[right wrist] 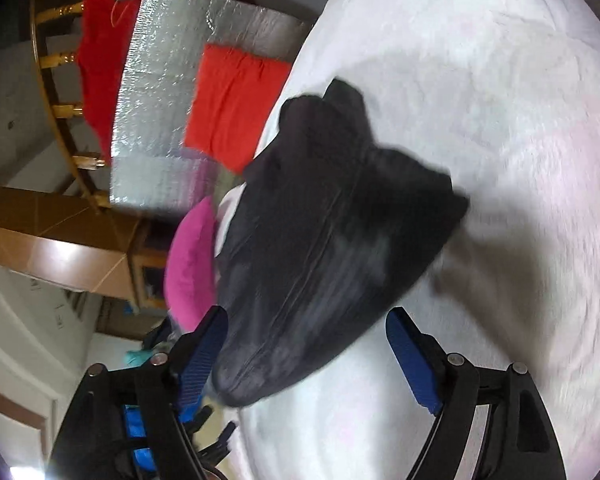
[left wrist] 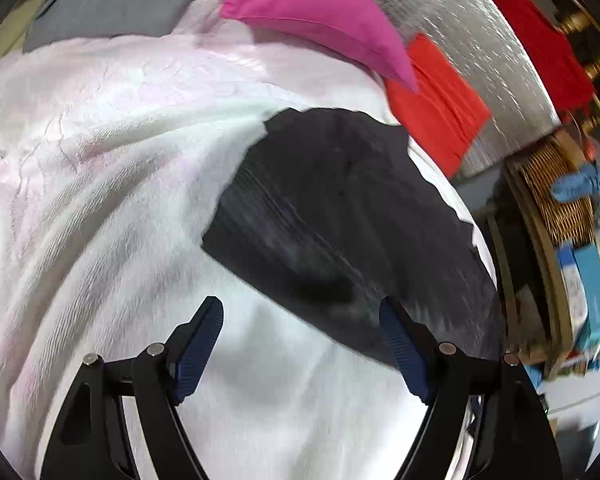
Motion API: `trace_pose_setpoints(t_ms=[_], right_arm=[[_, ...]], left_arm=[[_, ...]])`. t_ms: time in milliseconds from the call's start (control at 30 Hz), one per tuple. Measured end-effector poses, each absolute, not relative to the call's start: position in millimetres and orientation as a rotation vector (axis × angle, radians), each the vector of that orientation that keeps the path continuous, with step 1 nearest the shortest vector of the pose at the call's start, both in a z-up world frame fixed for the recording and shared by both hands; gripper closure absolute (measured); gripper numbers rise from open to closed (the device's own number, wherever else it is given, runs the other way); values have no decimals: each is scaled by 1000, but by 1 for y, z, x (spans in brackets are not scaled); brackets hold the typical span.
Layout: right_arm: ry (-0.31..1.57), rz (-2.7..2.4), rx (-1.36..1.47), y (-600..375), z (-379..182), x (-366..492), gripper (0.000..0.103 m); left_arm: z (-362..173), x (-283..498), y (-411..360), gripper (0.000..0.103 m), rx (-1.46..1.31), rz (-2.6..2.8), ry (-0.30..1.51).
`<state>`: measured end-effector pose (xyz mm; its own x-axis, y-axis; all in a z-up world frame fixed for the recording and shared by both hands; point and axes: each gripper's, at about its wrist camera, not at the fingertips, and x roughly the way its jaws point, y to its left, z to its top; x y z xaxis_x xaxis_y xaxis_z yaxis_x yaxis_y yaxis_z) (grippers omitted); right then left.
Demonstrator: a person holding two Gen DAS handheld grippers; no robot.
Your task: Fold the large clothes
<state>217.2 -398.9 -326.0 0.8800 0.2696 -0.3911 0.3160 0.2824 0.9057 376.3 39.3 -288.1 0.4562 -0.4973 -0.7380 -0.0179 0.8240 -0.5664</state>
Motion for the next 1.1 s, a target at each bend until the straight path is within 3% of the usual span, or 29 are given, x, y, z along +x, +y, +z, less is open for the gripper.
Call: trace_pose_setpoints(t_ms=[167,233,300,400,467,633,833,1033,1100], right_arm=[[573,-73,1236,-403,-327,249,18],[579,-101,1183,-402,-324,258,22],[599,-133,1144,-402,-323,267,48],[560,-128,1090,-404,-310,270,61],[545,-139,1030,-399,-301,269,63],[592,-136,1077,-402,-323,271,61],[625,-84,1164,-414,-317,247,50],[631,-114,1070,-431,-292,197,44],[590,-149,1034,-444,-278,183,36]], left_arm=[[-305,397,45,24,-597,-247,1065],[-307,403,46,32,-624,-245,1065],[-309,411,44,45,-632,-236,1069],[-302,417,41,60,-617,-245,1052],[-297,416,37,62,-568,-232,1040],[-309,417,36,57,-560,-219,1080],[-293,404,58,51,-625,-231,1130],[-253,372,76,50,-404,-208,1044],[-235,373,81,47,-303,-199,1008]])
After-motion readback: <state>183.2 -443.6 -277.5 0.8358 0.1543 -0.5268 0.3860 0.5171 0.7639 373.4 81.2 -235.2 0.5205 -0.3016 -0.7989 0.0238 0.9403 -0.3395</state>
